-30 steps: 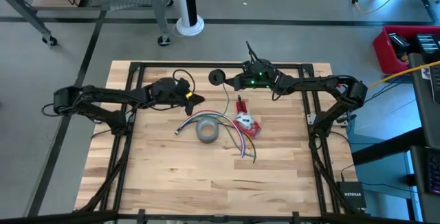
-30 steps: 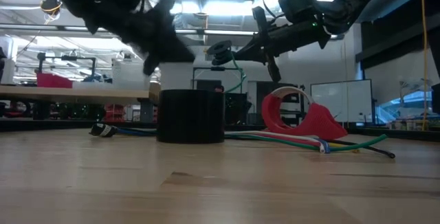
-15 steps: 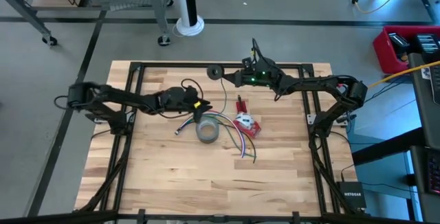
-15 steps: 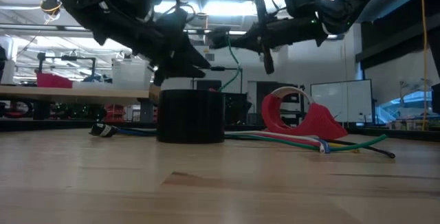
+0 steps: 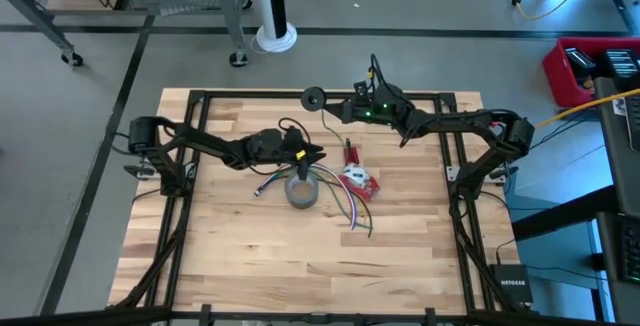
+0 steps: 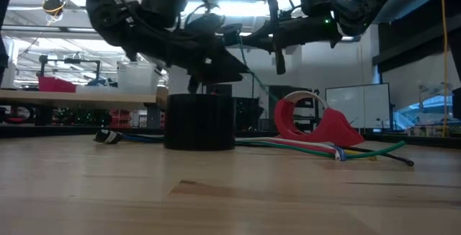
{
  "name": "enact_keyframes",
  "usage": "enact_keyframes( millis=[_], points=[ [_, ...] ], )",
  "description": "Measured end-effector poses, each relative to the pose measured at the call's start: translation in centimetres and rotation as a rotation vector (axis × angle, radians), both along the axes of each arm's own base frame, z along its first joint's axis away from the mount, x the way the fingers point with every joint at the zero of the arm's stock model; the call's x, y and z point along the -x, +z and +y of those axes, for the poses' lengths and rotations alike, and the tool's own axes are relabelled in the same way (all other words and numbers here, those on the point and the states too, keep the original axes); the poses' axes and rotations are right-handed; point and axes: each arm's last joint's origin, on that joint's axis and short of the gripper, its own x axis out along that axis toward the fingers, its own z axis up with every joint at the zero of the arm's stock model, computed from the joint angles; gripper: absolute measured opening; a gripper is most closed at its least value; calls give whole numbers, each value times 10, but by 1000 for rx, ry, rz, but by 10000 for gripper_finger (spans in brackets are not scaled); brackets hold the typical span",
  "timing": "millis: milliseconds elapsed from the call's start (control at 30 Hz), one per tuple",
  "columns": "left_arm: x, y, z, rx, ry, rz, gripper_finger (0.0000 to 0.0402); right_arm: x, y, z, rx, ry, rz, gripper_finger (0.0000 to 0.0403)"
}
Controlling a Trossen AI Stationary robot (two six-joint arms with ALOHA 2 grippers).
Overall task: Coil cords
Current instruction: Coil the green wire onto the black spool
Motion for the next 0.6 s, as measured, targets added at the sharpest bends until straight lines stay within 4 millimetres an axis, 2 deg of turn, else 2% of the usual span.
enact_keyframes(
  millis=[133, 400, 600],
  points=[
    [-6, 3, 3, -27, 24, -3, 120, 0, 0, 0, 0, -3, 0, 3],
    [-3, -1, 9, -48, 219, 50, 120, 0, 2, 0, 9, 6, -20, 3],
    [-3, 0, 10, -64, 227, 38, 120, 0, 8, 1, 32, 13, -72, 3]
  ],
)
